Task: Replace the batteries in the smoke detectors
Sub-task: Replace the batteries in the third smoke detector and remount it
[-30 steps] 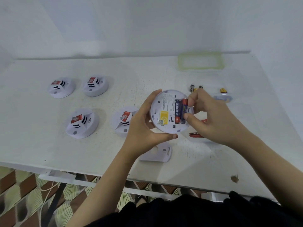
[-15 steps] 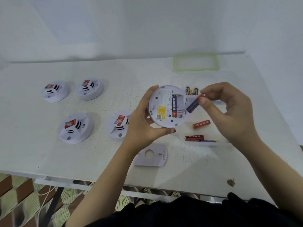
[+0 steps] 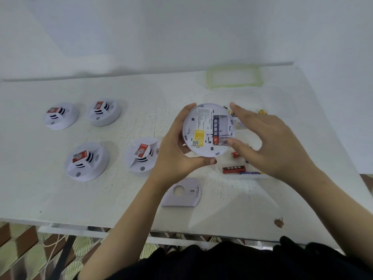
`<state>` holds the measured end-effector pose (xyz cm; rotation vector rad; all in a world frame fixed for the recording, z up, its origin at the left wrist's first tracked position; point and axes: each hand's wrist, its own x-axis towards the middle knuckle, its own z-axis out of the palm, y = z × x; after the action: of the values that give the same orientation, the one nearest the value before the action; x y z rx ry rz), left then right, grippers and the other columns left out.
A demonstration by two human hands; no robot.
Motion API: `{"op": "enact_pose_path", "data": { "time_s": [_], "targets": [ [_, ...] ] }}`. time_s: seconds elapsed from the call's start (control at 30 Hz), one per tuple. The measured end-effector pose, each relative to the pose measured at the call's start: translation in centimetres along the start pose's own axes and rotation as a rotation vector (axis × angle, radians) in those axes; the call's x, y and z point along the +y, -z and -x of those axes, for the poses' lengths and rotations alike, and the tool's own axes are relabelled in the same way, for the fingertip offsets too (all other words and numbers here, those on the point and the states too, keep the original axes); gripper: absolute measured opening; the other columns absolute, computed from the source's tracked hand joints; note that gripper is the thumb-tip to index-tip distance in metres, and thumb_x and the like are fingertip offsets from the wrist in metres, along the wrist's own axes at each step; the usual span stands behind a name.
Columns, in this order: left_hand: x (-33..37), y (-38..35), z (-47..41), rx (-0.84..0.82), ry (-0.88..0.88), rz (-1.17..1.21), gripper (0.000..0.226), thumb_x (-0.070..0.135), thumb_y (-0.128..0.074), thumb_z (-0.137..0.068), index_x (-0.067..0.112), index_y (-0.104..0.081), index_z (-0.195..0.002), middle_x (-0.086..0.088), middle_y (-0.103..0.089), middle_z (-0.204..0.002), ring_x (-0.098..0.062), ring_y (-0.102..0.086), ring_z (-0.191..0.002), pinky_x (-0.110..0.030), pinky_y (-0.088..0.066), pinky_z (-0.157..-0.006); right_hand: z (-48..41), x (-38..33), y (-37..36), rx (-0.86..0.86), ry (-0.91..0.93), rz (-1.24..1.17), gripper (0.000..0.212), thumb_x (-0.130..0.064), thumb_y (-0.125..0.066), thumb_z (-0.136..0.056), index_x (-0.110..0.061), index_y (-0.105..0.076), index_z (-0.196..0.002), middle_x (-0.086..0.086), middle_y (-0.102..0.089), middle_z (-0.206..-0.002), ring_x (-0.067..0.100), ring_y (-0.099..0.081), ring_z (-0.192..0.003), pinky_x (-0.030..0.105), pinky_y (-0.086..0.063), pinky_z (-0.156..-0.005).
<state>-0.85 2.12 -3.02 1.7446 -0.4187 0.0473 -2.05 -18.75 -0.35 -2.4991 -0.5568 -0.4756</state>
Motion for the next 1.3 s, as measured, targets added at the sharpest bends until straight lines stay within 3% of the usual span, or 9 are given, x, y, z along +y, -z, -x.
{"op": "enact_pose_path", "data": {
  "time_s": [0.27, 0.4, 0.47, 0.73, 0.9, 0.97, 1.07, 1.17, 1.3],
  "targets": [
    [0.6, -0.2, 0.3, -0.025, -0.023, -0.051, 0.105, 0.016, -0.089, -0.056, 0.011, -0.031, -0.144, 0.006, -0.049, -0.135, -0.013, -0.053, -0.122, -0.029, -0.056, -0.085, -1.5, -0.6, 1.5, -0.168, 0.042, 0.031, 0.075, -0.053, -0.057, -0.079, -0.011, -0.043, -0.14, 0.005, -0.069, -0.108, 0.023, -0.065, -0.089, 0.036, -0.052, -0.073],
    [1.0, -0.4, 0.7, -0.015, -0.037, -0.096, 0.099, 0.026, -0.085, -0.058, 0.014, -0.034, -0.142, 0.007, -0.053, -0.131, -0.013, -0.057, -0.117, -0.034, -0.058, -0.083, -2.0, -0.9, 1.6, -0.157, 0.186, 0.204, 0.072, -0.054, -0.047, -0.075, -0.002, -0.059, -0.123, 0.0, -0.066, -0.066, 0.011, -0.037, -0.05, 0.02, -0.033, -0.043],
    [1.2, -0.4, 0.8, -0.021, -0.041, -0.117, 0.096, 0.025, -0.085, -0.059, 0.014, -0.036, -0.141, 0.007, -0.056, -0.127, -0.014, -0.059, -0.114, -0.033, -0.059, -0.081, -2.1, -0.8, 1.5, -0.126, 0.238, 0.243, 0.072, -0.055, -0.046, -0.071, 0.0, -0.063, -0.115, -0.001, -0.061, -0.055, 0.011, -0.033, -0.046, 0.013, -0.023, -0.045],
    [1.6, -0.5, 1.0, -0.034, -0.026, -0.113, 0.091, 0.022, -0.086, -0.058, 0.021, -0.039, -0.137, 0.014, -0.059, -0.121, -0.011, -0.06, -0.112, -0.025, -0.057, -0.078, -2.1, -0.3, 1.4, -0.132, 0.345, 0.297, 0.073, -0.052, -0.045, -0.069, 0.006, -0.065, -0.108, 0.0, -0.055, -0.046, 0.02, -0.047, -0.035, 0.021, -0.039, -0.038],
    [1.1, -0.2, 1.1, -0.027, -0.009, -0.104, 0.099, 0.013, -0.09, -0.058, 0.008, -0.036, -0.141, 0.003, -0.055, -0.129, -0.009, -0.058, -0.115, -0.024, -0.056, -0.081, -1.6, -0.7, 1.6, -0.134, 0.306, 0.251, 0.067, -0.042, -0.044, -0.069, 0.004, -0.063, -0.113, 0.003, -0.063, -0.058, 0.017, -0.038, -0.039, 0.021, -0.034, -0.039],
    [1.2, 0.0, 1.0, -0.004, -0.004, -0.081, 0.102, 0.009, -0.089, -0.056, 0.007, -0.034, -0.142, 0.006, -0.053, -0.13, -0.005, -0.056, -0.116, -0.021, -0.054, -0.081, -1.3, -0.8, 1.1, -0.143, 0.317, 0.265, 0.064, -0.039, -0.044, -0.075, -0.002, -0.059, -0.124, 0.013, -0.072, -0.095, 0.015, -0.036, -0.042, 0.015, -0.026, -0.042],
    [1.3, 0.1, 0.7, 0.019, -0.025, -0.081, 0.102, 0.009, -0.087, -0.057, 0.008, -0.033, -0.143, 0.01, -0.049, -0.134, -0.004, -0.055, -0.118, -0.021, -0.055, -0.081, -0.8, -0.5, 0.3, -0.157, 0.31, 0.192, 0.051, -0.038, -0.043, -0.086, -0.025, -0.05, -0.135, 0.023, -0.05, -0.135, 0.015, -0.047, -0.048, 0.017, -0.037, -0.044],
    [1.3, 0.0, 0.5, 0.015, -0.02, -0.084, 0.102, 0.008, -0.087, -0.058, 0.008, -0.033, -0.143, 0.007, -0.048, -0.135, -0.004, -0.053, -0.121, -0.019, -0.054, -0.082, -0.4, -0.1, -0.2, -0.094, 0.277, 0.115, 0.046, -0.047, -0.045, -0.09, -0.029, -0.053, -0.132, 0.021, -0.047, -0.139, 0.029, -0.069, -0.073, 0.031, -0.051, -0.049],
    [0.8, -0.2, 0.4, 0.015, 0.002, -0.064, 0.103, -0.001, -0.088, -0.056, 0.009, -0.034, -0.143, 0.0, -0.052, -0.134, -0.007, -0.056, -0.118, -0.02, -0.055, -0.081, 0.0, 0.3, -0.3, 0.124, 0.318, 0.143, 0.036, -0.034, -0.049, -0.094, -0.012, -0.067, -0.116, 0.014, -0.061, -0.125, 0.024, -0.071, -0.085, 0.029, -0.05, -0.06]
  ]
}}
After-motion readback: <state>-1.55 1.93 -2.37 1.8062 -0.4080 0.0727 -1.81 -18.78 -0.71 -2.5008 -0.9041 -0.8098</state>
